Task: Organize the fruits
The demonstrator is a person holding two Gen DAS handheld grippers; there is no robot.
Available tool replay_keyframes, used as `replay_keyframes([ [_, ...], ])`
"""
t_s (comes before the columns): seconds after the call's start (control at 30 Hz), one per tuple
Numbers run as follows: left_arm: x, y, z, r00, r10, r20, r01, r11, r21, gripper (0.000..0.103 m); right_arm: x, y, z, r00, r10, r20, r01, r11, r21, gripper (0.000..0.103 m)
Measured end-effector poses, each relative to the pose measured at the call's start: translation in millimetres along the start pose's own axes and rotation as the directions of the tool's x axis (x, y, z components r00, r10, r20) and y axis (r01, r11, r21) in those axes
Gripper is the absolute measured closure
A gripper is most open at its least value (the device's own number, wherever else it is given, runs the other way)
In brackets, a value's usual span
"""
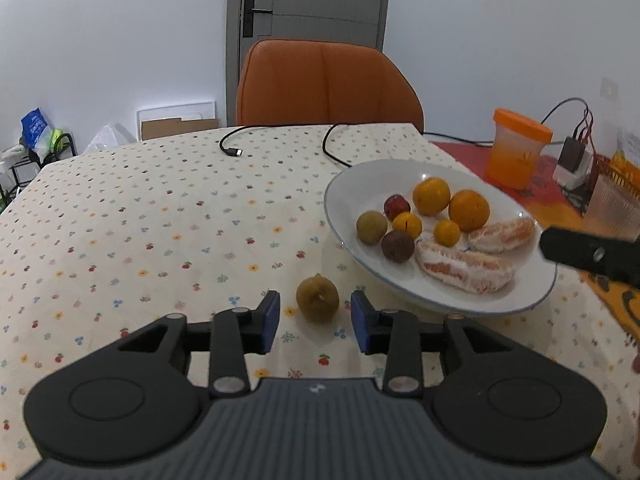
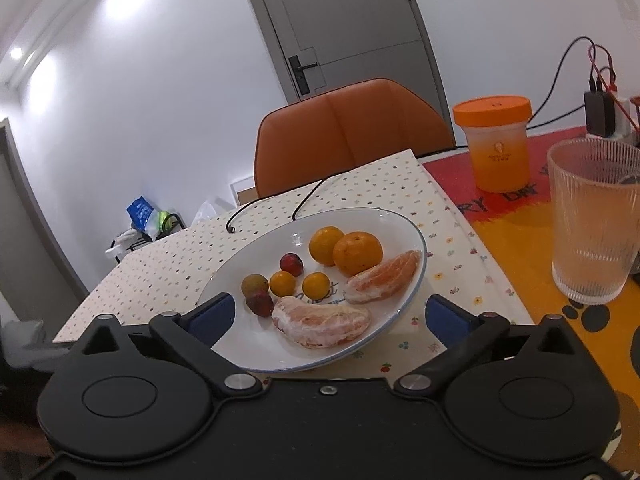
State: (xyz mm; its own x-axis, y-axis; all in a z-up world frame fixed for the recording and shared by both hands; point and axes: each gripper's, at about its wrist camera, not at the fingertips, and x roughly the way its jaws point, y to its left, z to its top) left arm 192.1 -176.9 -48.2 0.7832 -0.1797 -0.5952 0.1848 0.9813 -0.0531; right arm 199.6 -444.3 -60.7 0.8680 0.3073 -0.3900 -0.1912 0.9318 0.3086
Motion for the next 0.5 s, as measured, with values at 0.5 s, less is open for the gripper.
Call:
replay_keyframes([
  [0.5, -3.2, 2.4, 3.8, 0.998, 0.017, 0.062, -0.018, 1.000, 0.008, 0.082, -1.8, -3.7, -0.3, 1.000, -0.006, 0.002, 0.006, 1.000, 0.013, 0.000],
])
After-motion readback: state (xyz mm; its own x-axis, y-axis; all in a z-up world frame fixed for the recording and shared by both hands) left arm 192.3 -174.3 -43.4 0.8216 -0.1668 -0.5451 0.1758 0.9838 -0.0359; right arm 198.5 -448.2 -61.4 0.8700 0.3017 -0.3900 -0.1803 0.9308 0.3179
